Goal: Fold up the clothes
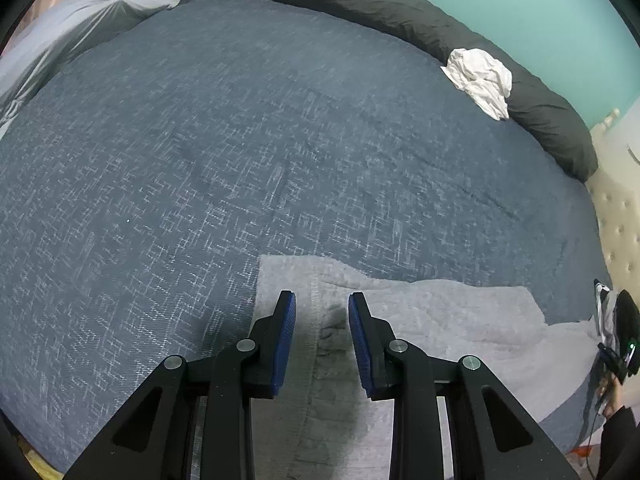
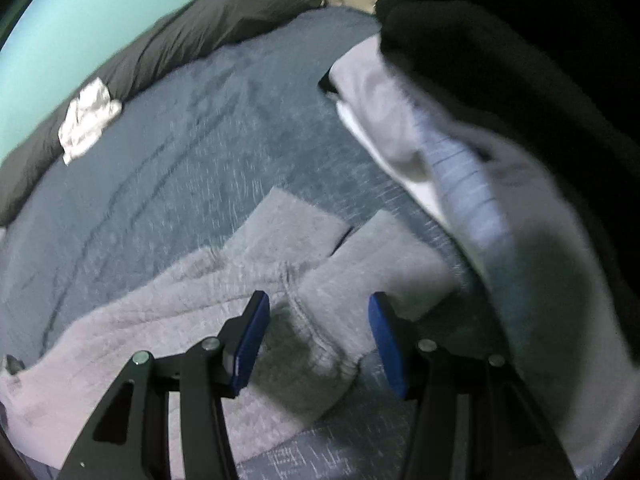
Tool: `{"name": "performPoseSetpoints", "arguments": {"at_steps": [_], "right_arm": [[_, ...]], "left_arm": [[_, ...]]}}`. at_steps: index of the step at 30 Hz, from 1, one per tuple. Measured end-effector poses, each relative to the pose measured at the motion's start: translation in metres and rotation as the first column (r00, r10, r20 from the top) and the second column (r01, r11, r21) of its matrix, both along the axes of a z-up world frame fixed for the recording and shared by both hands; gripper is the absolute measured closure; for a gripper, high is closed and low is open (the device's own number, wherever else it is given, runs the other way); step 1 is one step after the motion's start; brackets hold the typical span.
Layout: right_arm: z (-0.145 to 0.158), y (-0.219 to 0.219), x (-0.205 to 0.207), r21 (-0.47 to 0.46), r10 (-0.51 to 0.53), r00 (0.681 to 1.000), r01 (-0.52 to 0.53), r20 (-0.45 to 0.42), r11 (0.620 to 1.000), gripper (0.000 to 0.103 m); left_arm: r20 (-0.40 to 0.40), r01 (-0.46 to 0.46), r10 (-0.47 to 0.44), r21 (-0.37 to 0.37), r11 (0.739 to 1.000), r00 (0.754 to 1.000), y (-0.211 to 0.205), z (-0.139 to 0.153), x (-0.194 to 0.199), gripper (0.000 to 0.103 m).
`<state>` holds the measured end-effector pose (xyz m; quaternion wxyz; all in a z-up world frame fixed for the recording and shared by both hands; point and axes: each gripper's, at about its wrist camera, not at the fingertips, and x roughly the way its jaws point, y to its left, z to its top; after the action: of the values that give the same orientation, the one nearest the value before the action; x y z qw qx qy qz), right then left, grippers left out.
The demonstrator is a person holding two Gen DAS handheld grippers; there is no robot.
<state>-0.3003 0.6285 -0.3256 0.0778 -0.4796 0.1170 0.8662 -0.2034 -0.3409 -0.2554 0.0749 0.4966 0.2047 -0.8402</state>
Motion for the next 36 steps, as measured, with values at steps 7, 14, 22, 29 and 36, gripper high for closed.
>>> {"name": "performPoseSetpoints", "arguments": {"at_steps": [7, 14, 22, 29, 36], "right_arm": [[-0.022, -0.018, -0.008, 0.086, 0.06, 0.997, -0.064, 0.042, 0.994, 0.084], [0.014, -0.034, 0.009, 0.162, 0.115, 0.989, -0.098, -0.096, 0.982, 0.091], [0.04, -0.052, -0.012, 0.163, 0.181, 0.968, -0.153, -0.175, 0.975, 0.091], [0.001, -0.046, -0.048, 0.154, 0.144, 0.987, -0.132, -0.067, 0.979, 0.091], [-0.011, -0.035, -0.057, 0.097, 0.132, 0.991, -0.131, -0.002, 0.987, 0.084]], "left_arm": [[0.014, -0.011, 0.011, -0.008, 1.0, 1.0, -0.004, -0.004, 0.0, 0.073], [0.008, -0.004, 0.004, -0.003, 1.0, 1.0, -0.002, -0.004, -0.001, 0.073], [-0.006, -0.001, 0.001, 0.002, 1.0, 1.0, 0.002, 0.002, 0.001, 0.073], [0.002, -0.011, 0.011, -0.011, 1.0, 1.0, -0.002, 0.004, 0.001, 0.073], [0.0, -0.006, 0.006, -0.013, 1.0, 1.0, 0.0, 0.004, -0.003, 0.073]]}}
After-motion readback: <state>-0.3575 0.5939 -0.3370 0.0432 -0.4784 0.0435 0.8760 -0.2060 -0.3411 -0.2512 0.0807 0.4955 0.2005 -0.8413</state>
